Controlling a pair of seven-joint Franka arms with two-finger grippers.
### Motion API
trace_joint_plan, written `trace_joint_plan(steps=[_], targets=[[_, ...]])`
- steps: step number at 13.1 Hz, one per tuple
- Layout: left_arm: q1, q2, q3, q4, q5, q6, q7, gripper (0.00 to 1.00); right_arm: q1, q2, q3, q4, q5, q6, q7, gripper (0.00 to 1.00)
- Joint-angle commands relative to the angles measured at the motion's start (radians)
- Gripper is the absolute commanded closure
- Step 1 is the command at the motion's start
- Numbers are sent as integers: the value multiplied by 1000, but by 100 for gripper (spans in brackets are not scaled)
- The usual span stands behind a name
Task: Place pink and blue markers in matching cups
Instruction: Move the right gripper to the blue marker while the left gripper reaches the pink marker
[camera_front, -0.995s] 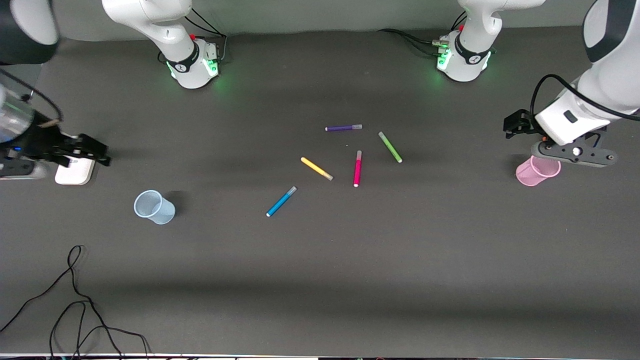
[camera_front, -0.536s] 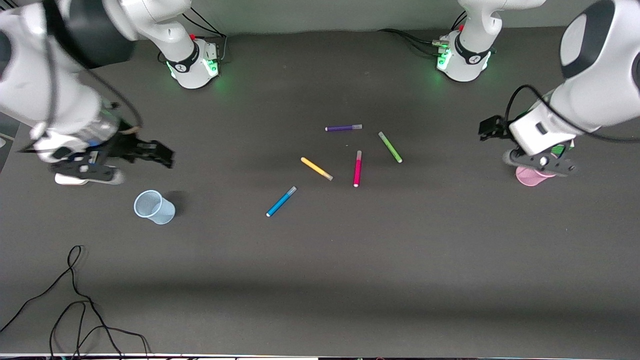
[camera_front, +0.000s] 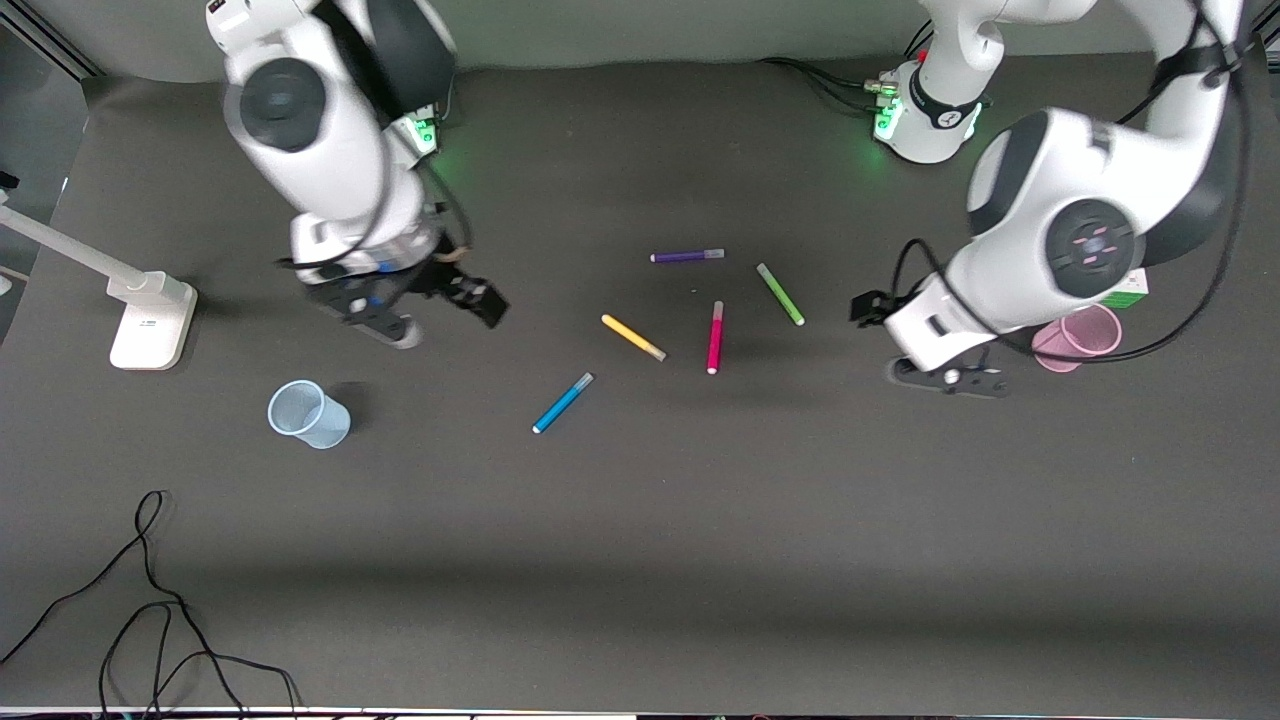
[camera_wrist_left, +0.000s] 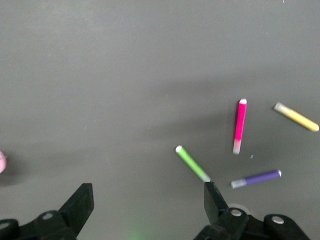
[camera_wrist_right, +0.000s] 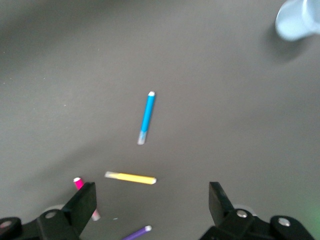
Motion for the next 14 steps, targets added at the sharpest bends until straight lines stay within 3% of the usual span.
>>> trace_joint_plan(steps=[1, 5, 7, 10, 14], targets=[[-75, 70, 12, -2, 4, 111, -107, 1, 61, -12, -14, -59, 38, 64, 139, 0], [-144, 168, 12, -19, 18, 261, -148, 1, 80, -14, -14, -166, 41, 164, 202, 0], [-184, 210, 12, -83, 18, 410, -155, 1, 88, 6, -14, -241, 40, 263, 230, 0], [-256, 240, 12, -195, 18, 622, -284, 1, 129, 112, -15, -260, 40, 368, 296, 0], [-321, 260, 16, -209, 19, 639, -435, 1, 154, 231, -18, -261, 38, 475, 333, 0]])
